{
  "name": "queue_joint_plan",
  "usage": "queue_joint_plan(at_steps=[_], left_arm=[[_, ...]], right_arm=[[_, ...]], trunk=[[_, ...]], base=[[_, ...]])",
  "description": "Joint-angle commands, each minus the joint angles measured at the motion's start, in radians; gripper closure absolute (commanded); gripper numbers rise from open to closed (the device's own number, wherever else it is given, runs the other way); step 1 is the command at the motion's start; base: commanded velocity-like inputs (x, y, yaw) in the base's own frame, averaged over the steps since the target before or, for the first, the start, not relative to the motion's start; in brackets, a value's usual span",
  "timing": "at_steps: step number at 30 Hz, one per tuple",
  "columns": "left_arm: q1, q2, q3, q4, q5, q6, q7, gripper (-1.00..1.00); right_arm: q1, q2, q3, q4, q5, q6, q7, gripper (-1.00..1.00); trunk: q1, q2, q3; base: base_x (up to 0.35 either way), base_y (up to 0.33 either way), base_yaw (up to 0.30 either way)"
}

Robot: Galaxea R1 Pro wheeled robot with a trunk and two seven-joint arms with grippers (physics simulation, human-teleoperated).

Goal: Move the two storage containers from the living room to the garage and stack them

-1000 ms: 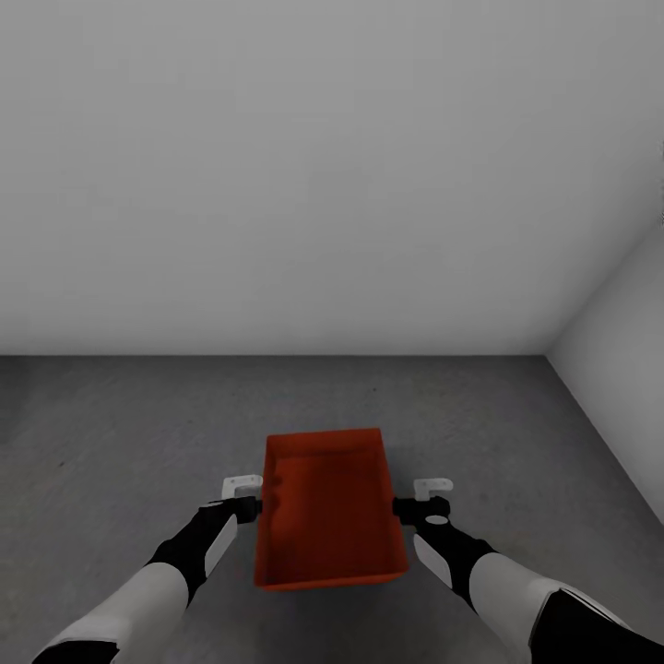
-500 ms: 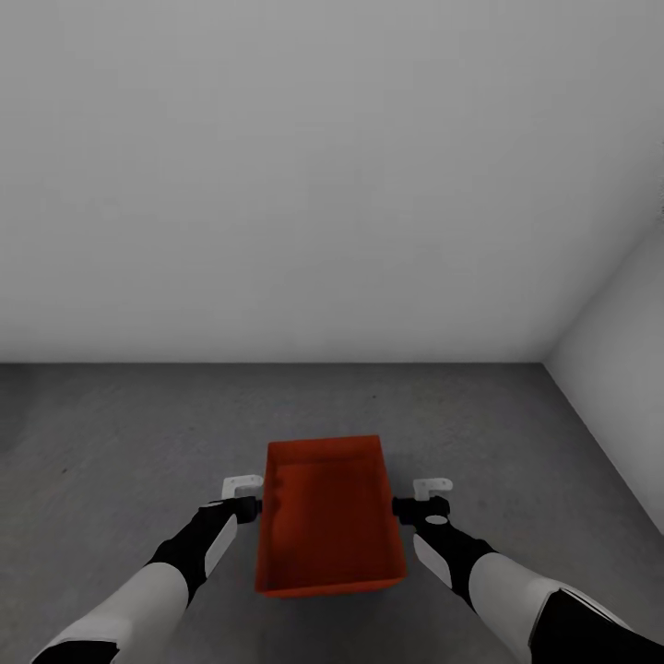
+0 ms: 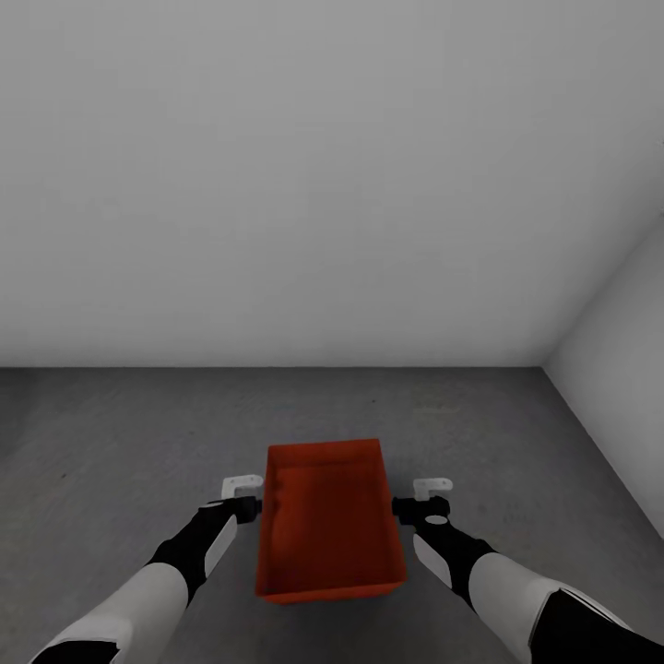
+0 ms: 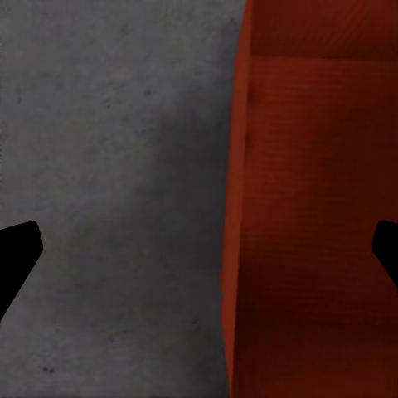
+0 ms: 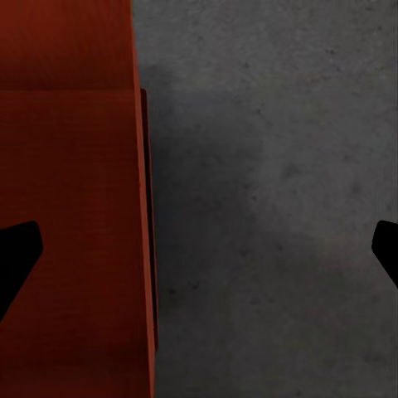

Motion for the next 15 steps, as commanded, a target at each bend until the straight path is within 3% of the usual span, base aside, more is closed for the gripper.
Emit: queue_joint_plan(at_steps=[1, 5, 15], left_arm=[[0.0, 0.0, -0.001, -0.001, 0.011, 0.005, 0.005, -1.0], [0.0, 0.0, 0.0, -0.001, 0.011, 0.012, 0.005, -1.0], [0.0, 0.0, 0.0, -0.001, 0.011, 0.013, 0.005, -1.0]], right_arm=[[-0.001, 0.0, 0.008, 0.0, -0.011, -0.004, -0.005, -1.0], [-0.001, 0.0, 0.008, 0.0, -0.011, -0.004, -0.007, -1.0], [-0.001, 0.0, 0.009, 0.0, -0.011, -0.003, -0.009, -1.0]], trunk=[[0.0, -0.001, -0.001], [0.0, -0.001, -0.001], [0.0, -0.001, -0.001]], base=[[0.0, 0.0, 0.0], [-0.171, 0.0, 0.0], [-0.328, 0.0, 0.0]])
